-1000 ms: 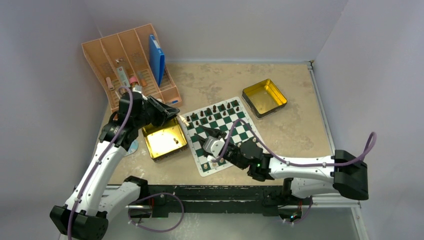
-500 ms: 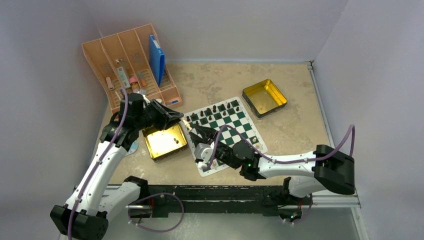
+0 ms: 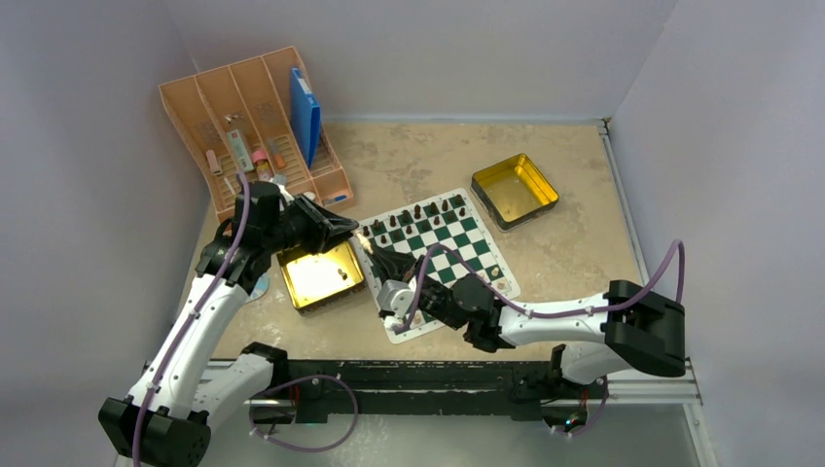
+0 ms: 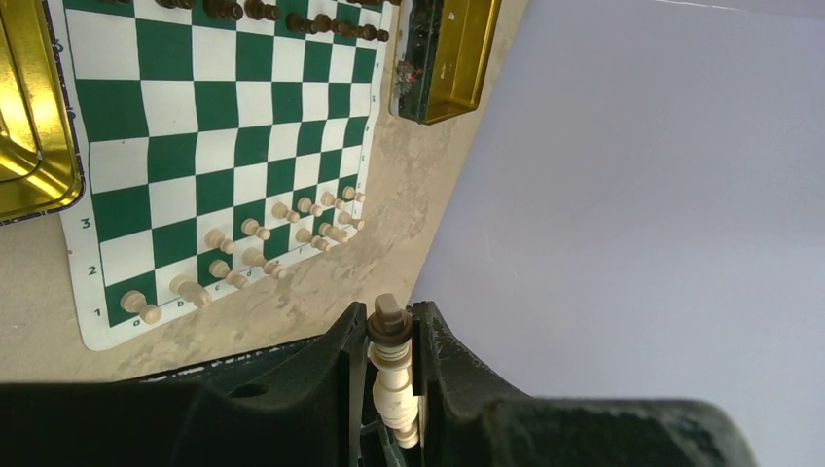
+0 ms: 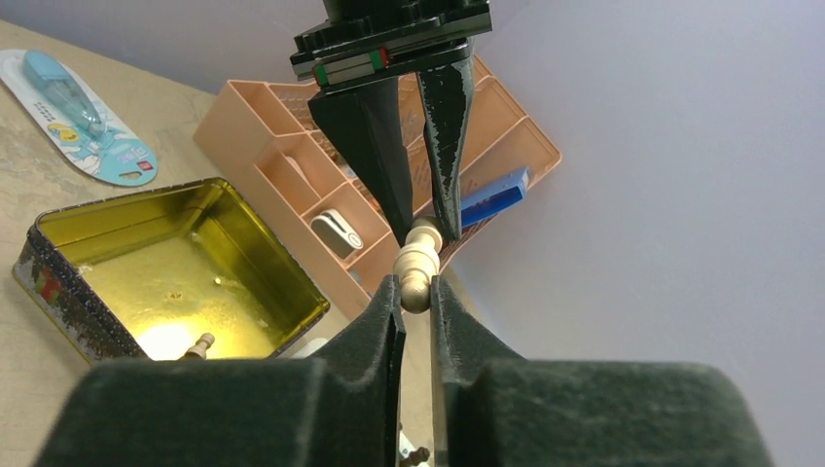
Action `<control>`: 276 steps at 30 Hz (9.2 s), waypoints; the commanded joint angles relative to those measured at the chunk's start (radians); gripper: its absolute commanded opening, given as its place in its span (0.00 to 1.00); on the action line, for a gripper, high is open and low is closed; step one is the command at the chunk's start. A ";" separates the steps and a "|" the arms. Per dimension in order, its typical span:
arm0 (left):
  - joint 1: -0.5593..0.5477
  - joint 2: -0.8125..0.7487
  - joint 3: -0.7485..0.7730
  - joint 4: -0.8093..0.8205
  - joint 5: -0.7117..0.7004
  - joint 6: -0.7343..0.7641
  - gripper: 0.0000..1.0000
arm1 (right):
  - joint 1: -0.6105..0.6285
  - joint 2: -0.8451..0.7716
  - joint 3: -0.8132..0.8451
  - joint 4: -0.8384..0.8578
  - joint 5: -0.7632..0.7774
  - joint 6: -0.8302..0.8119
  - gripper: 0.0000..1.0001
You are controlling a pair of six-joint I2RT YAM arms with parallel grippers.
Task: Set up the chess pieces on the board
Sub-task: Pick up the chess piece from the storage box, then place the chess piece on the chessboard.
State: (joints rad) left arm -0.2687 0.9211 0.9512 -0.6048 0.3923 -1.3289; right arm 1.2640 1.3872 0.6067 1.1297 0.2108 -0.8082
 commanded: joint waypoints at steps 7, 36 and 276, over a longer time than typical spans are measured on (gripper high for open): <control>0.005 -0.024 -0.016 0.039 -0.035 0.011 0.00 | 0.002 -0.032 0.033 0.060 0.003 0.110 0.00; 0.005 -0.497 -0.170 0.184 -0.540 0.888 0.00 | -0.053 0.018 0.383 -1.309 0.062 1.195 0.00; -0.247 0.075 0.147 0.069 0.156 1.035 0.00 | -0.190 -0.428 0.194 -0.934 -0.130 0.900 0.66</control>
State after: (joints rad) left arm -0.5076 1.0168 1.0531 -0.5533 0.6289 -0.2707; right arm 1.0775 1.0630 0.7490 0.2516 0.0261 0.0051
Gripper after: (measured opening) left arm 0.056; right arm 0.623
